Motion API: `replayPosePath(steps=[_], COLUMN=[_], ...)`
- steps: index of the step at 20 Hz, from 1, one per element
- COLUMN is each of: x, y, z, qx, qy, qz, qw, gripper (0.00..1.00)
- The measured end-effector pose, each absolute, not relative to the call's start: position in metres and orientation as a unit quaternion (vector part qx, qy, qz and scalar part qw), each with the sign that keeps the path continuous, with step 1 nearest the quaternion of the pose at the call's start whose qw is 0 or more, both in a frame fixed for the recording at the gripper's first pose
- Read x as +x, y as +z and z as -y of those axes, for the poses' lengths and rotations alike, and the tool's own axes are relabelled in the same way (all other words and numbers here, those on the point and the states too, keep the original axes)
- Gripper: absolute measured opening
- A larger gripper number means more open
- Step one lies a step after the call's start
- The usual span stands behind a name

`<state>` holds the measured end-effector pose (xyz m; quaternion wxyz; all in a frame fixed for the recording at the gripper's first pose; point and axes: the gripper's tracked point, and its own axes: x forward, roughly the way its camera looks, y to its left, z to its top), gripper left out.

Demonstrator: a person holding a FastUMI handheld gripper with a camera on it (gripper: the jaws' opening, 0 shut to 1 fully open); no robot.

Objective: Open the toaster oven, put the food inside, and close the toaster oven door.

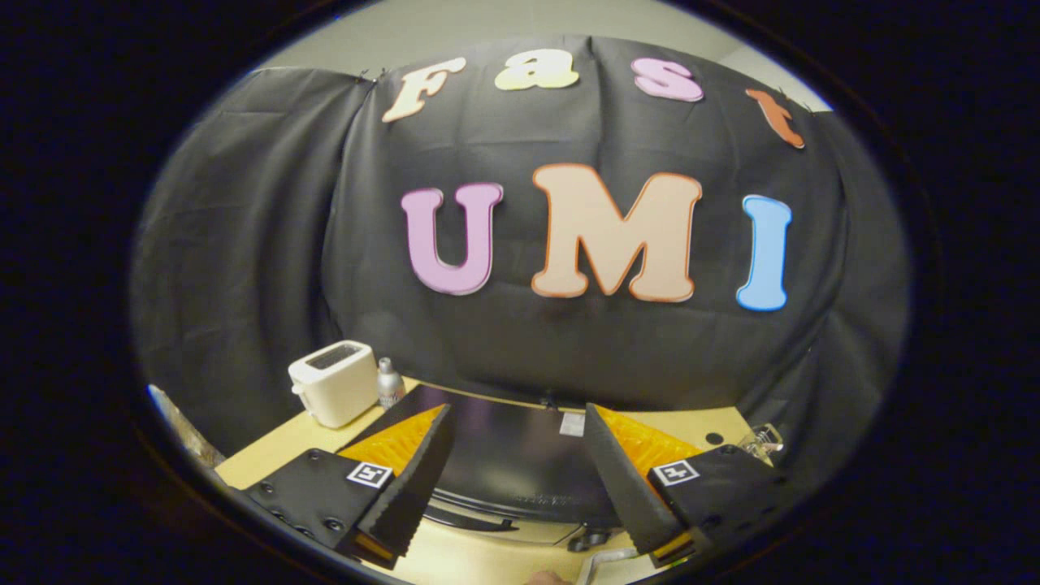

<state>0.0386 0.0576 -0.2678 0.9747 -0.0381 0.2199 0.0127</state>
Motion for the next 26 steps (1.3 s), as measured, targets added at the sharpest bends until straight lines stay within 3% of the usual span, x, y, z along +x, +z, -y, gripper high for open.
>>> replayPosePath(steps=[10,26], x=[0.026,-0.011], y=[-0.359,-0.376], z=[-0.067,-0.07], qx=[-0.079,-0.044], qy=[0.02,0.03], qz=[-0.296,-0.31], qw=[0.952,0.949], gripper=[1.0,1.0])
